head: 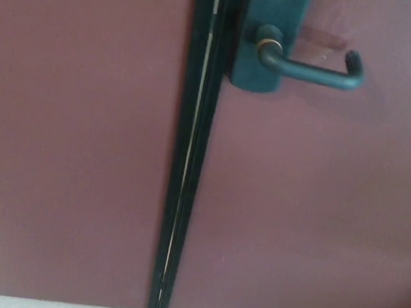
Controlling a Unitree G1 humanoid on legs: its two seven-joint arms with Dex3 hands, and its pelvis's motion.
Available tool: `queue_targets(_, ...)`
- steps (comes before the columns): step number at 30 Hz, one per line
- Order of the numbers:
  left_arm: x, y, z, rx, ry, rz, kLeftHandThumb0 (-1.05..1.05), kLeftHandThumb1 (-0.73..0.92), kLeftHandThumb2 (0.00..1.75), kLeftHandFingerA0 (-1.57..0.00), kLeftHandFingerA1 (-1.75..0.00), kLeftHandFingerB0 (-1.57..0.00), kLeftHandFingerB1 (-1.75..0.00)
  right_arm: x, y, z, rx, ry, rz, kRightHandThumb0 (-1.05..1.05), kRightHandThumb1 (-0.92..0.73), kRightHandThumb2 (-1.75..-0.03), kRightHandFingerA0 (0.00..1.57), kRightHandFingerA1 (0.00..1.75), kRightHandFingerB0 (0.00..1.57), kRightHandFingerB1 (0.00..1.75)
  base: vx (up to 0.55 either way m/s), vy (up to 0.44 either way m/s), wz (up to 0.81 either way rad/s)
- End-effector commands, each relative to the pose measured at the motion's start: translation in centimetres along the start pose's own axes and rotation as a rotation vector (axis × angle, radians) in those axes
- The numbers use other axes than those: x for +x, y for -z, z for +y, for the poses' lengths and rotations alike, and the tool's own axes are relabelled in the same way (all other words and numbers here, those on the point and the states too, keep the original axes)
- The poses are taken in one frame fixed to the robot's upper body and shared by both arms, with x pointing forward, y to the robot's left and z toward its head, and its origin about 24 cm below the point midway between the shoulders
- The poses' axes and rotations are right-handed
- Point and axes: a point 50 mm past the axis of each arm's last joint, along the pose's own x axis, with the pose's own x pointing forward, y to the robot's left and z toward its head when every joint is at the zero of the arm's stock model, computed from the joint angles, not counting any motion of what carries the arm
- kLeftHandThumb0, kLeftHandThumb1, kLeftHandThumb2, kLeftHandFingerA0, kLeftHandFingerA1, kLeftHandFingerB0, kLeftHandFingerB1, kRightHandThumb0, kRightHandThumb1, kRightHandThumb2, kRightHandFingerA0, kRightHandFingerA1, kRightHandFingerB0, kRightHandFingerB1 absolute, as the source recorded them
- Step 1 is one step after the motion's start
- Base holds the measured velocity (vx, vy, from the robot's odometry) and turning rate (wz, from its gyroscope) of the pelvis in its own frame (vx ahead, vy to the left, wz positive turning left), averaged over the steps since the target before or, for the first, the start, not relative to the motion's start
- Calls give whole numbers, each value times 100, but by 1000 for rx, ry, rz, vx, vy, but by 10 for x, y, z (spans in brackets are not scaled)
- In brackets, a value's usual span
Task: The robot walks towards the door handle and put its right hand on it and twist the handle
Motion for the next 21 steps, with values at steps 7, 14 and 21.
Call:
queue_targets(7,0,2,-4,34,22,18,-10,67,59,-56,-46,-44,-40,0,3,0,-10,1,15,-24,-58,-57,76,48,65,43,145,-17,4)
queue_targets(14,-1,1,-5,55,25,4,-10,67,59,-56,-46,-45,-40,-1,2,0,-14,0,2,-24,-59,-57,76,47,65,44,169,-188,-16)
queue_targets(21,-1,1,-5,52,18,-5,-10,67,59,-57,-46,-45,-41,0,0,1,-16,-2,-3,-24,-59,-57,76,48,65,44,38,67,-3)
